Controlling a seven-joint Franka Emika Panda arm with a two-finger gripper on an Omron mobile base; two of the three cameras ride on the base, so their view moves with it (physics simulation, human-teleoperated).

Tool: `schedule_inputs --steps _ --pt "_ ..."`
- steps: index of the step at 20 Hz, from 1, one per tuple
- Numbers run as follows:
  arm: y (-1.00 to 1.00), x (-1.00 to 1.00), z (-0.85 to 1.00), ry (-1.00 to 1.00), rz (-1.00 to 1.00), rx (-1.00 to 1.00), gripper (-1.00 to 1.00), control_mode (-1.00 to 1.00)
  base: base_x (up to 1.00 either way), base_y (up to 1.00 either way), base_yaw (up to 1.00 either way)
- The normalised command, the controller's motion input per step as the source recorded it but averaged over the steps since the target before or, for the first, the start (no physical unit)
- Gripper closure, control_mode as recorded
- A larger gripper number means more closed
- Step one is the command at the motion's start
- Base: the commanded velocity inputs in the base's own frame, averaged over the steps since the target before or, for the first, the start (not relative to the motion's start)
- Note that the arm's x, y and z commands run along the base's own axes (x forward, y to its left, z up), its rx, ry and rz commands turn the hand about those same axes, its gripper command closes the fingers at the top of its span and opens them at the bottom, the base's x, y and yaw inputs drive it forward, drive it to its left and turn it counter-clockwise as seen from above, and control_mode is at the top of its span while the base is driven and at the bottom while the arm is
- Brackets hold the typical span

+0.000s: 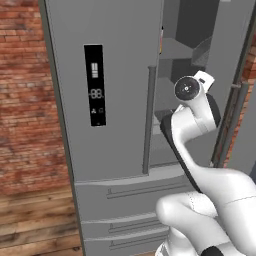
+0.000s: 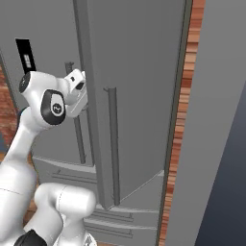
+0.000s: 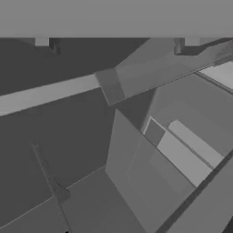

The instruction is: Open the fridge, grab two sodas, and place both sodas inside the bowl with ice on the dining counter.

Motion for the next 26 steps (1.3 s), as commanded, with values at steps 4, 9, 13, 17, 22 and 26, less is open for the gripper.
schedule_inputs --steps 4,9,13,17,22,26 --pt "-0.40 -0.50 0.00 -0.01 -0.10 0.00 -1.00 -1.00 0.00 0.00 0.00" --pt "-0.29 -0.85 0.00 -0.06 -0.13 -0.01 -1.00 -1.00 0.00 0.00 0.00" --pt "-0.40 -0.73 0.02 -0.03 -0.13 0.00 -1.00 -1.00 0.00 0.00 0.00" --pt "-0.69 -0.31 0.06 0.00 -0.10 0.00 -1.00 -1.00 0.00 0.00 0.00" --pt "-0.83 -0.01 0.01 0.07 -0.07 0.03 -1.00 -1.00 0.00 0.00 0.00" --pt "-0.77 0.01 0.00 0.07 -0.04 0.03 -1.00 -1.00 0.00 0.00 0.00"
